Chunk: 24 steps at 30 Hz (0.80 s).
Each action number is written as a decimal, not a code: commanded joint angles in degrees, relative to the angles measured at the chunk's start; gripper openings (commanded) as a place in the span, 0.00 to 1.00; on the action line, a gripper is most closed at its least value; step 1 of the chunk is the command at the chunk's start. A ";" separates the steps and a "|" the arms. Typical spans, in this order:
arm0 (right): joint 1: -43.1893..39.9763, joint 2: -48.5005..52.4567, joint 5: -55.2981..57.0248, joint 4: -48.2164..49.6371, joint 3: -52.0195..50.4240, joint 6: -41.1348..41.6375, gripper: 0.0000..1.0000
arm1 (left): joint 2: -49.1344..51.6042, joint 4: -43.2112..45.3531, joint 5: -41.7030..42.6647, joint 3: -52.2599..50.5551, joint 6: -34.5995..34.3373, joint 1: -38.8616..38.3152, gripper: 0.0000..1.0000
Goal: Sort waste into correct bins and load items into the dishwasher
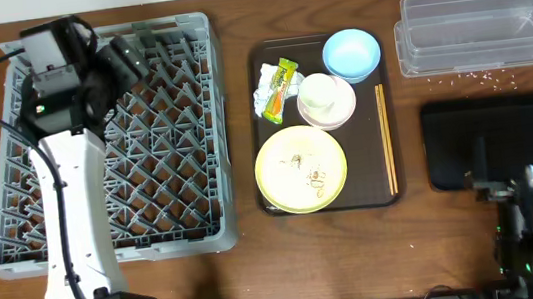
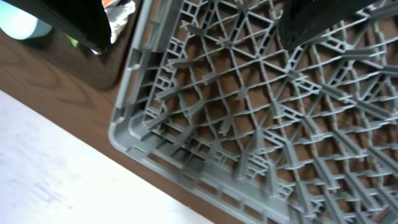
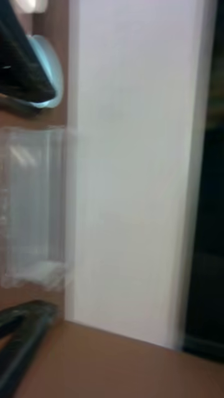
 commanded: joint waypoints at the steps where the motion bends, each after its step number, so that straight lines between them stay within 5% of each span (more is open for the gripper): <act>1: -0.70 0.24 -3.67 10.05 -0.04 -1.44 0.99 | 0.24 -1.05 0.17 0.13 -0.07 0.33 0.88; 6: -0.70 8.15 -5.20 37.05 0.90 -1.40 0.99 | 0.24 -1.07 0.17 0.13 -0.07 0.33 0.88; 12: -0.70 28.74 -16.44 37.83 15.39 -2.36 0.99 | 0.26 -1.07 0.15 0.13 -0.07 0.33 0.89; 17: -0.52 56.72 -37.92 27.10 42.53 -4.83 0.99 | 0.26 -1.07 0.17 0.13 -0.07 0.33 0.89; 24: 5.57 83.91 -42.80 -6.38 79.21 -8.61 0.99 | 0.26 -1.07 0.17 0.13 -0.07 0.33 0.89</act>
